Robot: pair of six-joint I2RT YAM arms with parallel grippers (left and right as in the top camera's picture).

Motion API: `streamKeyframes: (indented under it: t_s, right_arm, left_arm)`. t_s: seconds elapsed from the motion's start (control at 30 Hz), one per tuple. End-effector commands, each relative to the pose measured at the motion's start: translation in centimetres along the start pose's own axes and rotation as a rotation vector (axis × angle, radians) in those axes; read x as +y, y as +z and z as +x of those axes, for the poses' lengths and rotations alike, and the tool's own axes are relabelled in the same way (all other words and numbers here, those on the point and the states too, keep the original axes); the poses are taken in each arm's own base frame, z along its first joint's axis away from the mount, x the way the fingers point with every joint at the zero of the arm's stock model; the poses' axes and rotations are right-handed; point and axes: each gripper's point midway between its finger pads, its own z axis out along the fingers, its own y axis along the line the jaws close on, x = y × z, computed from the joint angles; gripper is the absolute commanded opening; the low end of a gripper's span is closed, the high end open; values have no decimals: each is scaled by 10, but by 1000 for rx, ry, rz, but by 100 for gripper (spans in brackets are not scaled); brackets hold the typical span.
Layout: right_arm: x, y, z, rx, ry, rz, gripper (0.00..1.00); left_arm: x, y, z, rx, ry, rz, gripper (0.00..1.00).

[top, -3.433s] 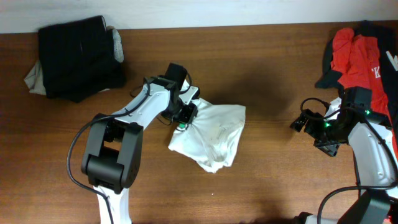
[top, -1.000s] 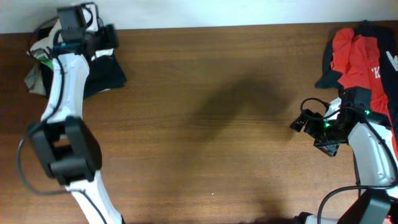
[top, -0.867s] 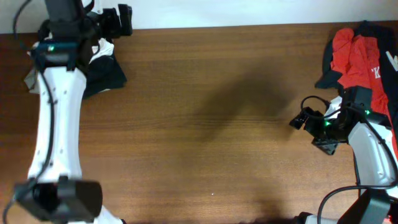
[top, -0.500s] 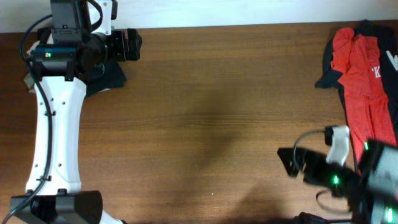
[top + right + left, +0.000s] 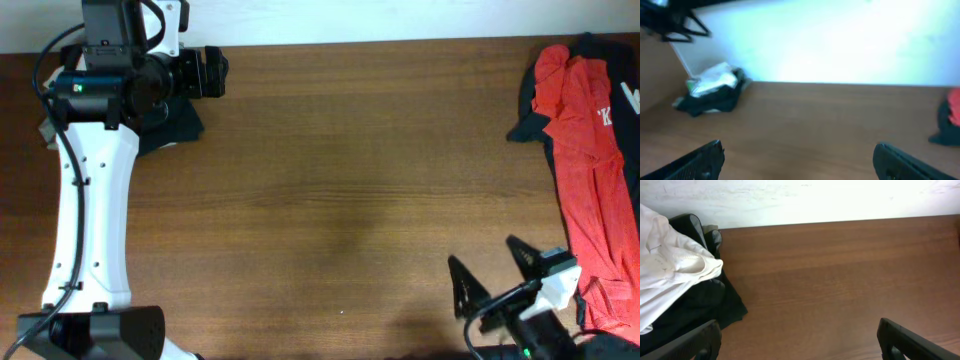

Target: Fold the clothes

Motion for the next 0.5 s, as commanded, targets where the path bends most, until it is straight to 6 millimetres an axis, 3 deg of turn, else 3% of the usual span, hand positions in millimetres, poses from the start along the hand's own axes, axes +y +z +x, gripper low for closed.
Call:
streamKeyframes:
  t_s: [0.0, 0.07, 0.2, 0.27, 0.47]
  right_arm:
    - [-23, 31, 29, -73, -18, 50, 99]
    - [-31, 49, 43, -132, -21, 43, 99]
    - [-47, 62, 63, -204, -39, 71, 99]
    - [-60, 62, 60, -251, -43, 134, 99]
    - [-65, 61, 51, -380, -76, 151, 99]
  left_arm:
    - [-3, 0, 0, -2, 0, 10, 99]
    - [-3, 0, 0, -2, 0, 11, 99]
    - [-3, 0, 0, -2, 0, 11, 99]
    - [-3, 0, 0, -2, 0, 10, 99]
    - [-3, 0, 0, -2, 0, 10, 99]
